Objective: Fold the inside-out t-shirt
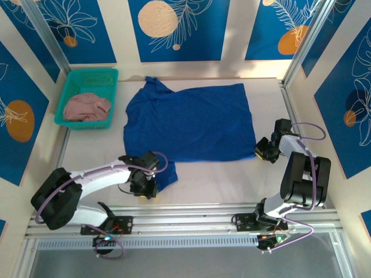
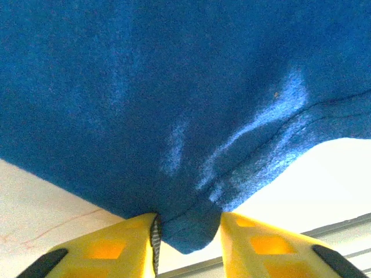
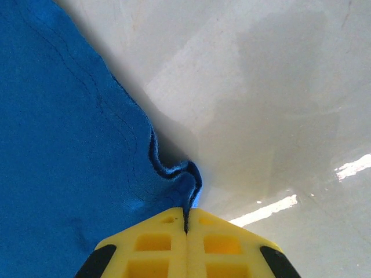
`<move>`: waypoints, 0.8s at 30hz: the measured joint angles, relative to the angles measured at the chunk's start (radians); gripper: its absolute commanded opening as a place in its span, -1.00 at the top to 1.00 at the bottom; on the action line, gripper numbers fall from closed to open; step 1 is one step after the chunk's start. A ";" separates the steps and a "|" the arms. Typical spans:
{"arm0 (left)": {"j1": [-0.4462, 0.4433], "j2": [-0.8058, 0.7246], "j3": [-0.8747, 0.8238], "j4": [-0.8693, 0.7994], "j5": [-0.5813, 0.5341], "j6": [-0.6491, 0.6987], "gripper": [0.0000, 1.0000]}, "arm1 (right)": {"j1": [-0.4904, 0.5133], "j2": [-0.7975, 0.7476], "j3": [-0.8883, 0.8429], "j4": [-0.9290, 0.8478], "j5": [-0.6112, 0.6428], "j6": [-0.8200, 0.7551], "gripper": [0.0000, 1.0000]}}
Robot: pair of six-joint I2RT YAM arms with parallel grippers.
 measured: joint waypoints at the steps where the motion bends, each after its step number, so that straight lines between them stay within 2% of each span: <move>1: -0.002 0.002 0.000 0.000 -0.004 0.001 0.48 | 0.000 0.000 0.000 0.000 0.000 0.000 1.00; 9: -0.011 0.021 0.002 0.001 -0.014 -0.002 0.77 | 0.000 -0.001 -0.006 0.002 0.000 0.000 1.00; 12: -0.016 0.016 0.003 0.003 -0.016 -0.010 1.00 | 0.000 -0.007 -0.014 0.002 0.000 0.000 1.00; 20: -0.022 -0.076 -0.002 -0.029 -0.098 -0.029 1.00 | 0.000 -0.046 -0.024 -0.002 0.000 0.000 1.00; 24: 0.021 -0.151 0.052 -0.084 -0.126 -0.017 1.00 | 0.000 -0.055 -0.010 -0.016 0.000 0.000 1.00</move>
